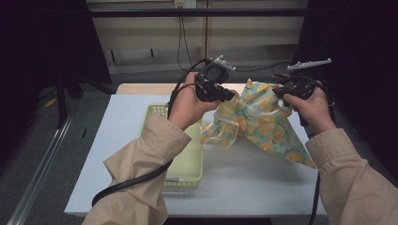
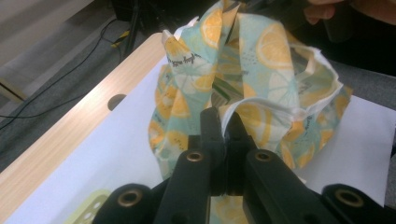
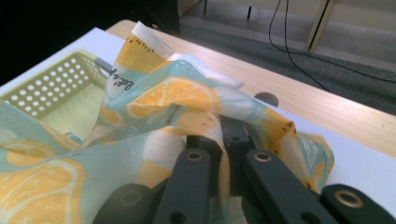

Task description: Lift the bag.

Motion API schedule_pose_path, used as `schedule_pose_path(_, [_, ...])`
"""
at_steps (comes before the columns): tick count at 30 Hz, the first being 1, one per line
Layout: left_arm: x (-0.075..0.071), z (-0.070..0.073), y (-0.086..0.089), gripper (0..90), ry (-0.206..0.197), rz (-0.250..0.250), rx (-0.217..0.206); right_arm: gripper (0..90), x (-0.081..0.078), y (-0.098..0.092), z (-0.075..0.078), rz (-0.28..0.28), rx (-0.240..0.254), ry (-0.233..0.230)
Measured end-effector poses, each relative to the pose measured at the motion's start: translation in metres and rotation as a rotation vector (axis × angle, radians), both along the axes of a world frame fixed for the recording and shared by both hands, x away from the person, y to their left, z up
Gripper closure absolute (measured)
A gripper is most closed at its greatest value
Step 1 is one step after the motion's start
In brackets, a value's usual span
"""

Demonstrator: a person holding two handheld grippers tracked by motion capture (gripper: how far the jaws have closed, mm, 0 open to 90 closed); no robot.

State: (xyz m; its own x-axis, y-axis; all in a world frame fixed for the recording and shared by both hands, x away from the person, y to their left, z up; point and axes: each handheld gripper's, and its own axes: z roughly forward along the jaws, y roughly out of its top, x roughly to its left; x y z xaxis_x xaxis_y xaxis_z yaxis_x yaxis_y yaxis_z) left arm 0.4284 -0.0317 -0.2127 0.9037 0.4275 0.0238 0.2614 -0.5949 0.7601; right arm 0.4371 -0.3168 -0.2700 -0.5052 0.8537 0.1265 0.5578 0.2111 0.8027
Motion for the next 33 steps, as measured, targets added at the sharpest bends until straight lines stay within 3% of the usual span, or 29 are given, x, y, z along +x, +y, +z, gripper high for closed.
schedule_pose_path(7, [0.011, 0.014, 0.013, 90.0, -0.008, 0.032, -0.001, 89.9, 0.006, 0.004, 0.015, -0.014, 0.000, -0.031])
schedule_pose_path(12, [0.018, 0.037, 0.025, 90.0, -0.055, 0.066, -0.020, 89.9, 0.010, 0.008, 0.033, -0.030, 0.037, -0.094])
schedule_pose_path(16, [0.018, 0.041, 0.034, 90.0, -0.062, 0.073, -0.023, 89.9, 0.010, 0.013, 0.038, -0.015, 0.038, -0.104])
schedule_pose_path(23, [0.016, 0.015, 0.047, 89.8, 0.035, 0.041, -0.016, 89.1, 0.006, 0.023, 0.020, 0.034, 0.052, -0.050])
schedule_pose_path(25, [0.013, 0.009, 0.051, 89.5, 0.058, 0.036, -0.039, 87.9, 0.005, 0.026, 0.013, 0.058, 0.079, -0.031])
schedule_pose_path(27, [0.012, 0.004, 0.055, 88.7, 0.082, 0.027, -0.056, 81.9, 0.003, 0.029, 0.007, 0.079, 0.076, -0.011])
schedule_pose_path(29, [0.011, 0.000, 0.059, 88.4, 0.103, 0.017, -0.065, 81.8, 0.001, 0.030, 0.004, 0.087, 0.078, -0.009])
schedule_pose_path(31, [0.010, -0.003, 0.062, 83.2, 0.119, 0.032, -0.083, 73.9, -0.001, 0.032, 0.003, 0.098, 0.095, 0.007])
schedule_pose_path(33, [0.009, -0.006, 0.066, 71.5, 0.137, 0.029, -0.098, 60.2, -0.003, 0.033, 0.002, 0.093, 0.111, 0.011])
